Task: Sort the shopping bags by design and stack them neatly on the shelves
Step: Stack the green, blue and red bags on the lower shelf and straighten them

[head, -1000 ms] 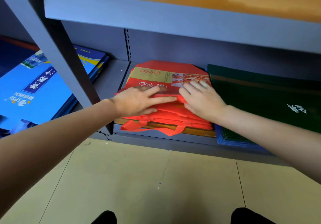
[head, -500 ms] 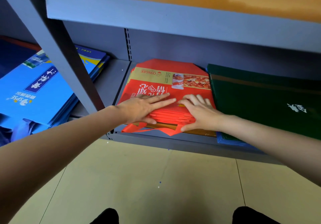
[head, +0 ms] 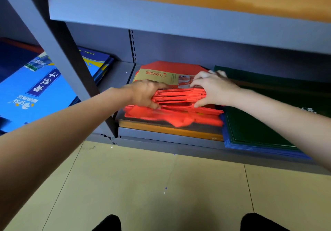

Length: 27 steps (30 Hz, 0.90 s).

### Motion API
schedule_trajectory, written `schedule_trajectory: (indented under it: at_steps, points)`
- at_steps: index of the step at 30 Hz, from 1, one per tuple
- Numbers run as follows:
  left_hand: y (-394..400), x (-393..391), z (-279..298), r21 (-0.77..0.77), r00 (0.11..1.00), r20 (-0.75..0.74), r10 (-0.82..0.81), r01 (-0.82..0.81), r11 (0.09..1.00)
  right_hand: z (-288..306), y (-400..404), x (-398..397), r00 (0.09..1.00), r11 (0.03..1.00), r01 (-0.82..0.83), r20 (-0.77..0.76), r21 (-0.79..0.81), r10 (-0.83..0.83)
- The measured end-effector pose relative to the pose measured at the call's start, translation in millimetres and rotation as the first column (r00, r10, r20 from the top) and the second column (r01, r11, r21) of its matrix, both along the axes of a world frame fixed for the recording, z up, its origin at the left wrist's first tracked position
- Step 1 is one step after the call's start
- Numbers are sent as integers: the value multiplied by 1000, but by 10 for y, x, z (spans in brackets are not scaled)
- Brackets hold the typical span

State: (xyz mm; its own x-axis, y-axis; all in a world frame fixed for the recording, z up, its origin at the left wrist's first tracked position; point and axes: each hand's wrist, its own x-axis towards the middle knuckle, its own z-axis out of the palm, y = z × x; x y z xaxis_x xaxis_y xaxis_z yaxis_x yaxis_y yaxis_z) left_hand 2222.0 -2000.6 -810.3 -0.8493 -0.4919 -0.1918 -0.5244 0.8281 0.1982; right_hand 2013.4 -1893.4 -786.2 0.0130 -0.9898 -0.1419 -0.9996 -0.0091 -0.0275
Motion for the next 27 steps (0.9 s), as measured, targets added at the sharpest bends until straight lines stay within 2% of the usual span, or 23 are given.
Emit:
schedule_trajectory:
  at_steps: [4, 10, 12, 14, 16, 17, 18, 19, 21, 24, 25, 27]
  points:
    - [-38, -19, 63, -26, 1000, 3, 23, -23, 999, 7, -15, -11, 1000, 1000, 5, -1, -6, -5]
    - [10, 10, 77, -316, 995, 99, 32, 1, 949, -114, 119, 59, 996, 998, -52, -66, 30, 54]
    - [28, 32, 95, -391, 994, 107, 24, 20, 920, -143, 145, 73, 992, 997, -74, -104, -22, 71]
    - [52, 71, 124, -522, 993, -38, -110, 74, 850, -47, 110, 15, 987, 984, -79, -148, -158, 55]
    - [29, 86, 88, -721, 947, -152, -284, 91, 687, 89, 70, -61, 987, 957, -64, -161, -282, 18]
    - [49, 72, 92, -773, 943, -155, -294, 69, 630, 128, 69, -82, 987, 946, -62, -162, -317, 10]
    - [61, 56, 91, -775, 960, -128, -248, 59, 630, 140, 81, -86, 985, 938, -74, -172, -339, 16]
    - [83, 49, 93, -730, 980, -101, -172, 44, 682, 123, 111, -64, 981, 931, -102, -193, -350, 34]
    - [132, 66, 46, -578, 998, 57, 28, 11, 816, 20, 196, 18, 960, 898, -219, -247, -382, 130]
    - [226, 117, -50, -549, 985, 167, -34, 122, 827, -189, 328, 151, 916, 809, -389, -275, -441, 291]
    - [244, 138, -124, -550, 977, 202, -74, 175, 816, -267, 357, 176, 916, 815, -390, -266, -428, 299]
    - [310, 158, -231, -511, 959, 256, -119, 239, 826, -392, 395, 197, 921, 887, -353, -276, -299, 273]
